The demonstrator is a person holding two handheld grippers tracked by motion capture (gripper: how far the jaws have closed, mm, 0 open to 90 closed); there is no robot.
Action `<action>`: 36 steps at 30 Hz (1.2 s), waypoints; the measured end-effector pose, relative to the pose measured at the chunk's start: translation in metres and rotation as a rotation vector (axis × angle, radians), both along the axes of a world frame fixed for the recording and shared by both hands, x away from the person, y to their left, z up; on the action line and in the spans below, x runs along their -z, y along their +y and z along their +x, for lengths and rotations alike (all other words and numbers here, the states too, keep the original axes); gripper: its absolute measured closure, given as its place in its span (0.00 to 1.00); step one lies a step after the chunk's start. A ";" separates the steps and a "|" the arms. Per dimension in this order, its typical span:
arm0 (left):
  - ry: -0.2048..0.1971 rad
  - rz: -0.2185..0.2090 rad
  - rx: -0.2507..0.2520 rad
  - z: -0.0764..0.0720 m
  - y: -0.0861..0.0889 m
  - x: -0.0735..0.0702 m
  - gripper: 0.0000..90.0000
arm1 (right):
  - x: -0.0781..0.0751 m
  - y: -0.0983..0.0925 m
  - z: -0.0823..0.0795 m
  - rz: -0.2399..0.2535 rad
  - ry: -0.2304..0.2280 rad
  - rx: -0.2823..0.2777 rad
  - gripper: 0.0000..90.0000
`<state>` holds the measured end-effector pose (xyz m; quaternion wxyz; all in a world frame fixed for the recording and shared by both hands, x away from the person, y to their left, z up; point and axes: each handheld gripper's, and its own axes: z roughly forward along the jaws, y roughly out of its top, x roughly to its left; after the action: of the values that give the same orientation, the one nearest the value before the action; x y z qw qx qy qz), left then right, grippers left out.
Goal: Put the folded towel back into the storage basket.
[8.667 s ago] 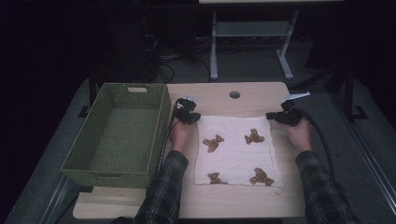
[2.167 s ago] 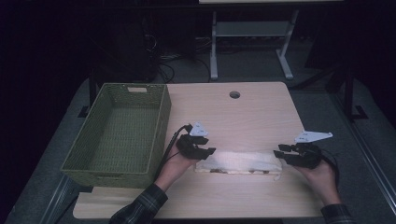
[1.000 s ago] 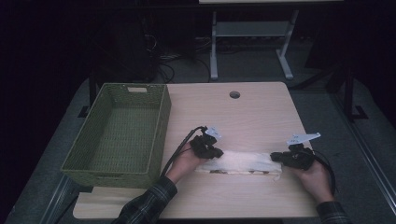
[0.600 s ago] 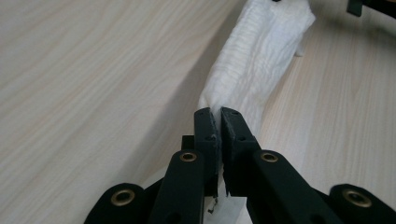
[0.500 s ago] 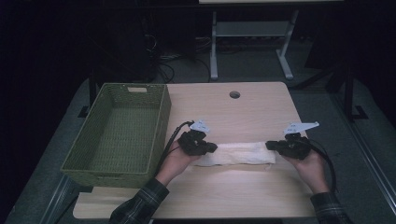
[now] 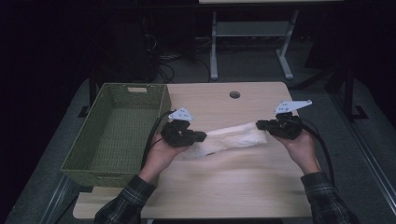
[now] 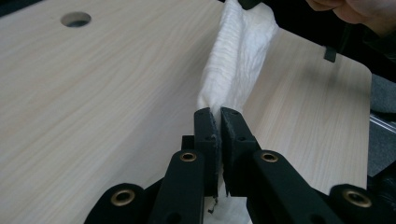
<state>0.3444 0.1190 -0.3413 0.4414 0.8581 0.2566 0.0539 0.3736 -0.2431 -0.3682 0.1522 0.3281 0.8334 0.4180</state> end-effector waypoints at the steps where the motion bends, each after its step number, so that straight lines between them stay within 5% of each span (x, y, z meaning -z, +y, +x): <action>1: -0.004 0.001 -0.002 0.000 0.002 -0.003 0.95 | -0.004 0.003 0.002 -0.002 -0.007 -0.004 0.94; 13: -0.063 -0.014 -0.105 -0.003 0.061 -0.045 0.95 | -0.044 0.060 0.034 0.015 -0.059 -0.077 0.94; 20: -0.089 -0.008 -0.187 -0.009 0.104 -0.059 0.95 | -0.064 0.118 0.057 0.025 -0.080 -0.143 0.94; 25: -0.101 -0.001 -0.254 -0.015 0.138 -0.063 0.95 | -0.069 0.147 0.067 0.029 -0.083 -0.175 0.94; 36: -0.104 0.021 -0.413 -0.025 0.211 -0.054 0.95 | -0.072 0.250 0.098 0.029 -0.086 -0.276 0.94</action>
<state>0.3191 0.3300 -0.2877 0.4246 0.7880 0.4032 0.1902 0.4718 0.0070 -0.2967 0.1241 0.1944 0.8572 0.4604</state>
